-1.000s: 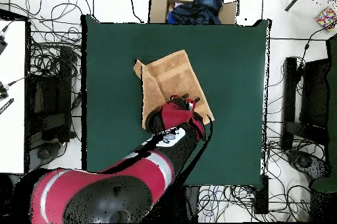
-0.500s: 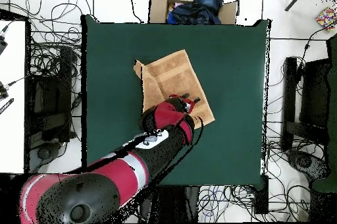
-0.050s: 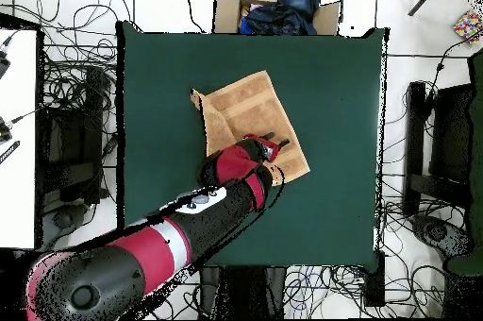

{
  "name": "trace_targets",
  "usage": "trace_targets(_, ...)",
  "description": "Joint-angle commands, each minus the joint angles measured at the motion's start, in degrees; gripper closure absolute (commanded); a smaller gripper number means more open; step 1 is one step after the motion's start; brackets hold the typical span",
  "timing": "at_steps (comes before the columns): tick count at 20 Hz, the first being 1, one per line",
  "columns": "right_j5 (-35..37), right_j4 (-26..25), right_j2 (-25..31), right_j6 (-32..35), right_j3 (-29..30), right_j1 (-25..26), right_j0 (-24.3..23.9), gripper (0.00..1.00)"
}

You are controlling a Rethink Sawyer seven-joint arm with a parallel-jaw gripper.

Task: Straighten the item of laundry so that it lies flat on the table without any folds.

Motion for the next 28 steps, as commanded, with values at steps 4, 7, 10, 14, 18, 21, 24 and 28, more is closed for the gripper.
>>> trace_targets(4,4.4,2.7,7.4,8.1,-4.1,12.8,-6.1,0.0)
trace_targets(7,3.8,1.7,8.5,7.6,-4.3,12.6,-7.4,0.0)
trace_targets(10,3.6,1.3,8.9,7.4,-4.6,12.7,-8.0,0.0)
trace_targets(14,4.4,1.3,9.1,7.3,-4.9,12.8,-8.2,0.0)
trace_targets(18,5.0,2.2,7.8,7.9,-5.5,14.1,-7.6,0.0)
trace_targets(21,5.1,1.2,8.7,7.4,-5.8,14.0,-8.6,0.0)
trace_targets(24,5.2,-0.2,10.7,6.5,-5.6,13.3,-10.4,0.0)
trace_targets(28,8.3,1.2,9.4,7.6,-4.4,14.0,-9.5,0.0)
